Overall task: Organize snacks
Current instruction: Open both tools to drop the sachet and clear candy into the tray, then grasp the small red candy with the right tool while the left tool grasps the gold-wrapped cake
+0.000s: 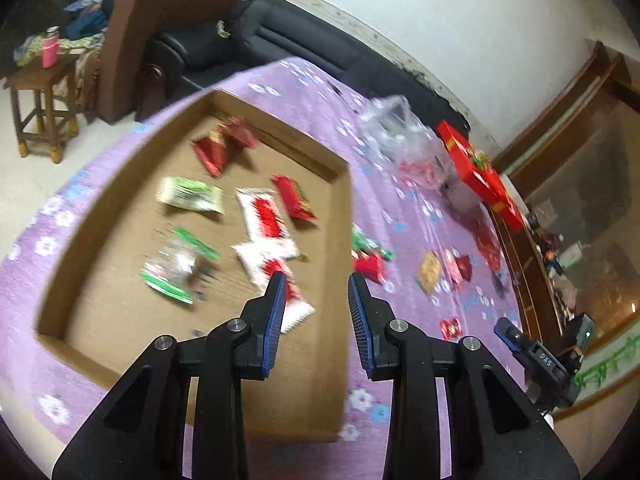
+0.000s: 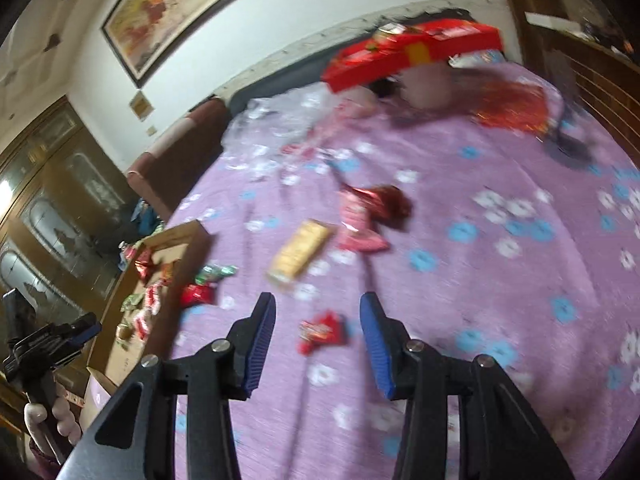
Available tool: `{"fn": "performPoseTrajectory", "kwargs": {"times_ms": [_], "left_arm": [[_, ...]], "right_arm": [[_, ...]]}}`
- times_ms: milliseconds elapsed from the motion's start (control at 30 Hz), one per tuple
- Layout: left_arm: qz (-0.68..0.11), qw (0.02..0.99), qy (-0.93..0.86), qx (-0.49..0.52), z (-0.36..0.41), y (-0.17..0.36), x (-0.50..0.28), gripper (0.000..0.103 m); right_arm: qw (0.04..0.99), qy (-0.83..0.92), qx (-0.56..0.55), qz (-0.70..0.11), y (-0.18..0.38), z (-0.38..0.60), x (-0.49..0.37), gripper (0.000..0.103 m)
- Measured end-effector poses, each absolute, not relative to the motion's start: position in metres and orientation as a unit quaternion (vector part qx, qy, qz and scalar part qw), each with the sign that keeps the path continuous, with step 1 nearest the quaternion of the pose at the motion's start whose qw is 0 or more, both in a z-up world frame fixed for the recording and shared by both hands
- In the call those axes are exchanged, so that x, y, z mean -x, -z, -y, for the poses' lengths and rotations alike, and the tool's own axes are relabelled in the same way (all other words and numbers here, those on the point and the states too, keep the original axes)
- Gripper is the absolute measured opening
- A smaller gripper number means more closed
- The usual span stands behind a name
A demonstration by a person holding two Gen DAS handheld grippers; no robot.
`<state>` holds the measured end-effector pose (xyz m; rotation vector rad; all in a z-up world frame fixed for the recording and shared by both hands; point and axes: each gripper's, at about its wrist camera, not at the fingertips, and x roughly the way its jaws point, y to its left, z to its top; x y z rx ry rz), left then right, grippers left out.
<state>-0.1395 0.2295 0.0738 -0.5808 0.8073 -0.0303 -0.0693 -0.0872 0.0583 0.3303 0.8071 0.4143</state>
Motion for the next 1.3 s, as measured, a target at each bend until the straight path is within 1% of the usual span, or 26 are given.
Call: {"fn": "performPoseTrajectory", "kwargs": {"times_ms": [100,300,433,567,800,833,867,900,967,1067,1200,1300], "left_arm": [[-0.407,0.874,0.035,0.262,-0.208,-0.072,0.132,0.030],[-0.426,0.873,0.042,0.232,-0.181,-0.076,0.129,0.030],[-0.431,0.872,0.039,0.228,-0.176,-0.074,0.127,0.030],[-0.439,0.871,0.043,0.217,-0.167,-0.070,0.121,0.030],[-0.454,0.869,0.055,0.191,-0.146,-0.065,0.111,0.030],[-0.456,0.869,0.056,0.185,-0.143,-0.065,0.109,0.030],[-0.457,0.870,0.057,0.177,-0.140,-0.066,0.106,0.030],[-0.458,0.871,0.058,0.170,-0.137,-0.066,0.103,0.030],[-0.459,0.873,0.062,0.153,-0.128,-0.068,0.095,0.030],[-0.465,0.871,0.075,0.137,-0.112,-0.067,0.078,0.030],[-0.481,0.862,0.099,0.124,-0.087,-0.060,0.046,0.030],[-0.493,0.854,0.121,0.114,-0.063,-0.051,0.016,0.030]], "right_arm": [[0.882,-0.206,-0.153,-0.394,-0.052,0.088,0.070,0.049],[0.870,-0.259,-0.110,-0.404,-0.043,0.053,0.076,0.053],[0.876,-0.213,-0.067,-0.428,-0.029,0.038,0.078,0.054],[0.861,-0.210,-0.104,-0.451,-0.014,0.043,0.068,0.054],[0.868,-0.184,-0.105,-0.449,-0.014,0.033,0.047,0.054],[0.871,-0.179,-0.097,-0.447,-0.014,0.030,0.045,0.051],[0.875,-0.171,-0.088,-0.445,-0.014,0.028,0.045,0.038],[0.879,-0.157,-0.074,-0.444,-0.014,0.027,0.045,0.029],[0.882,-0.154,-0.062,-0.440,-0.014,0.027,0.044,0.027],[0.882,-0.157,-0.082,-0.436,-0.013,0.041,0.042,0.026],[0.880,-0.176,-0.147,-0.417,-0.013,0.068,0.039,0.026],[0.881,-0.176,-0.164,-0.407,-0.014,0.077,0.037,0.026]]}}
